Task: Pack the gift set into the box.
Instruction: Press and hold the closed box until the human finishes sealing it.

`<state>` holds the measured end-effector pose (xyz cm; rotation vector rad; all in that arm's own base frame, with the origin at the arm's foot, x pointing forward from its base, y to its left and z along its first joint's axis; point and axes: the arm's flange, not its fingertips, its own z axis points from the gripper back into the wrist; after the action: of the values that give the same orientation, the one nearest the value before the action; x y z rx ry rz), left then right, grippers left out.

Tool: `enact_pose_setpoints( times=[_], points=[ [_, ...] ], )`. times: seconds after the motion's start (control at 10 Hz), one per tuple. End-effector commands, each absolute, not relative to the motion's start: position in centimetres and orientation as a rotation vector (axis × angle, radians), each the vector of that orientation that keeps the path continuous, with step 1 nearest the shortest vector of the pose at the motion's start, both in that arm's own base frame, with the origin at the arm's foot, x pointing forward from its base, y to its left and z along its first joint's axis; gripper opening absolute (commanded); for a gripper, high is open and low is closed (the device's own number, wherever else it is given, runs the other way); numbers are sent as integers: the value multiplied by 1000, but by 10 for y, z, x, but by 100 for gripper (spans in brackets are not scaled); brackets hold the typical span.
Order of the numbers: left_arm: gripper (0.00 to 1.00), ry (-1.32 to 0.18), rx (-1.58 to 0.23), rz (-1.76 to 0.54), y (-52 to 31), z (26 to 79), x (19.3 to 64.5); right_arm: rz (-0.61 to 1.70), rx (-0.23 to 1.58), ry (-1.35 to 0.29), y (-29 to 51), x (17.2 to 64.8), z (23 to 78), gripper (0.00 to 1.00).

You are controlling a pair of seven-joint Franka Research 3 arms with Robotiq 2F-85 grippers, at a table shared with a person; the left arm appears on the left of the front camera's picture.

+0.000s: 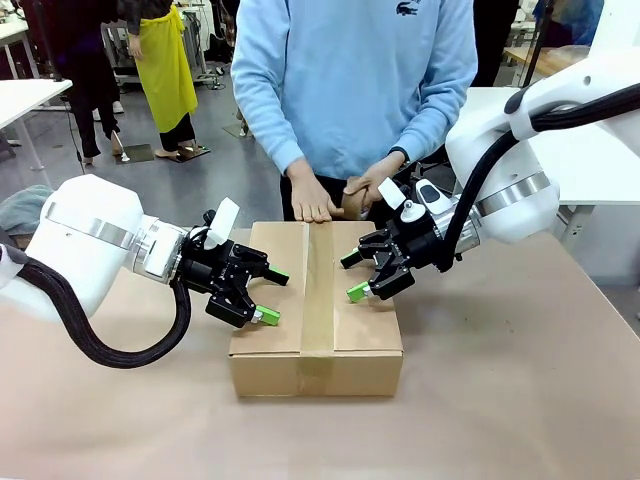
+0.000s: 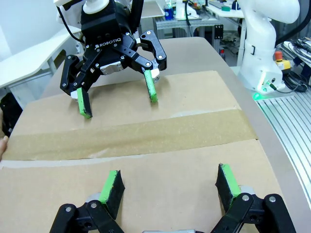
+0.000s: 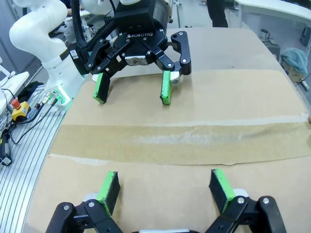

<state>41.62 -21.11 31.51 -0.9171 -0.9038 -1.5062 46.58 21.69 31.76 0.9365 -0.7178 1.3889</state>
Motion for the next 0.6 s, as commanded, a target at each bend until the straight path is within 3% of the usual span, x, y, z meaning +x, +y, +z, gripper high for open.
enact_pose_setpoints(
  times=[0.0,0.5],
  points=[
    [100,-898,-923,-1516,-211,315,416,1382,933,-712,217,465,314,100],
    [100,-898,-923,-1516,-211,315,416,1382,933,-712,217,465,314,100]
  ],
)
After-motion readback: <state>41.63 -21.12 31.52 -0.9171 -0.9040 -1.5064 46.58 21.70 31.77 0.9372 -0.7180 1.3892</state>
